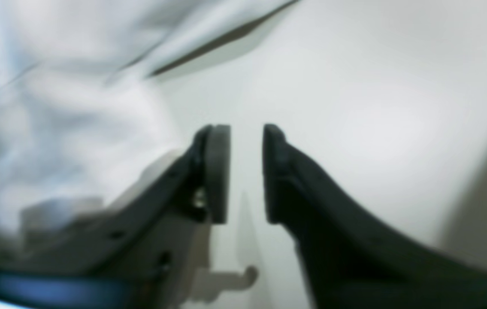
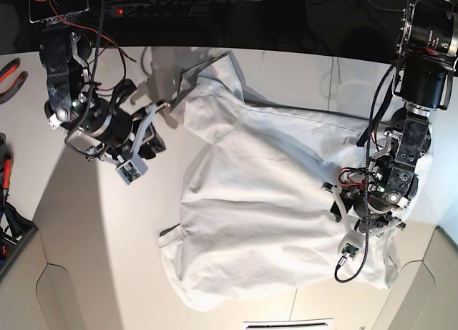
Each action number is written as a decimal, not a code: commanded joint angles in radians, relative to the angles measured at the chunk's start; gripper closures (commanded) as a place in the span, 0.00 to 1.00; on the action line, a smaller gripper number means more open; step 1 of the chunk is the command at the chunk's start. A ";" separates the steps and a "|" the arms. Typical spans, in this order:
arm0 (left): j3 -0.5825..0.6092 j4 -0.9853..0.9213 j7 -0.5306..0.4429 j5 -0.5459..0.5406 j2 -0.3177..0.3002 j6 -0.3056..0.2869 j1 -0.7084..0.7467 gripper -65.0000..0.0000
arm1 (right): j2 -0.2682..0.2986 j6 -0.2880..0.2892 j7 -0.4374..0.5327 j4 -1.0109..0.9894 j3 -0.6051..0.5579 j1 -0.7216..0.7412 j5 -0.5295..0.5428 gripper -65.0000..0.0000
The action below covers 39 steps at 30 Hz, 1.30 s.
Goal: Layout the t-shirt on the table in an organized manner, then fold the t-shirt properly
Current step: 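Move both grippers toward the shirt collar to grasp it again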
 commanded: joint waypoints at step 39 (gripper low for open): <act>0.291 0.052 -0.080 0.140 0.227 -0.036 0.101 0.80 | 0.000 -0.035 -0.114 0.056 -0.181 -0.137 0.115 1.00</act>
